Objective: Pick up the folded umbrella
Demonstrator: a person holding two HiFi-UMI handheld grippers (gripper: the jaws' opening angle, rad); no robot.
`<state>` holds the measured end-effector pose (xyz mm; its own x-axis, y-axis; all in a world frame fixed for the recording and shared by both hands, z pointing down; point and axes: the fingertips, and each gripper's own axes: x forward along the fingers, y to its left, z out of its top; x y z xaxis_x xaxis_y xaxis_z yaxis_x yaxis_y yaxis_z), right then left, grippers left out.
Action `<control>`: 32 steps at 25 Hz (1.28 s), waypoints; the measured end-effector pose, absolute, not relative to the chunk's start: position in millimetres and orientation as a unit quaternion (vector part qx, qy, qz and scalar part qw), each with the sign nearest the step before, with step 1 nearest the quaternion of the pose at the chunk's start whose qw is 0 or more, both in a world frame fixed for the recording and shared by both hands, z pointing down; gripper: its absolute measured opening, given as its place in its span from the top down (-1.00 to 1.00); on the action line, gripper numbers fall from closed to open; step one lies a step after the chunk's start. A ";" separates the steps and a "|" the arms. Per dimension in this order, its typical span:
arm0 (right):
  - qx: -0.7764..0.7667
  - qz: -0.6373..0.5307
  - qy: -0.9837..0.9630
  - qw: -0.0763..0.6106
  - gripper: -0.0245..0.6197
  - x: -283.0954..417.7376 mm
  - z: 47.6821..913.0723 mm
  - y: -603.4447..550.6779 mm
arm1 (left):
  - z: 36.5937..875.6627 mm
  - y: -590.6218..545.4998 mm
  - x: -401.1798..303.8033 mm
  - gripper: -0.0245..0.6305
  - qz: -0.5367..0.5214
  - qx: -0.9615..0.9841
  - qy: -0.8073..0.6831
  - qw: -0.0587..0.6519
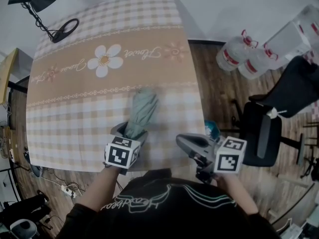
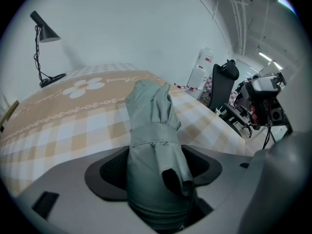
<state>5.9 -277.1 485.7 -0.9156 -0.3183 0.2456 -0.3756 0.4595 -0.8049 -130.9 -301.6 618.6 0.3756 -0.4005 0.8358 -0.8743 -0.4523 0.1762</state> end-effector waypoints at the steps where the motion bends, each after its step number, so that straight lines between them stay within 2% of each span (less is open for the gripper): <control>1: 0.204 0.480 -0.853 0.030 0.89 6.0 486.7 -277.2 | 619.3 -301.8 -131.2 -0.11 0.375 0.765 -0.418 0.316; 8: 0.206 0.497 -0.843 0.019 0.89 5.0 492.5 -280.7 | 621.3 -304.7 -135.1 -0.01 0.382 0.758 -0.442 0.291; 18: 0.219 0.505 -0.835 0.017 0.89 5.7 495.0 -276.5 | 619.9 -305.8 -138.5 0.09 0.368 0.766 -0.440 0.291; 32: 0.232 0.509 -0.829 0.016 0.89 15.0 497.3 -262.2 | 608.9 -301.6 -144.9 0.18 0.323 0.777 -0.408 0.354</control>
<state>15.0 -262.2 497.3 -0.8918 -0.3685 0.2626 -0.4010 0.3746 -0.8360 -144.9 -301.6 608.9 0.4584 -0.4057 0.7907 -0.8629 -0.4160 0.2869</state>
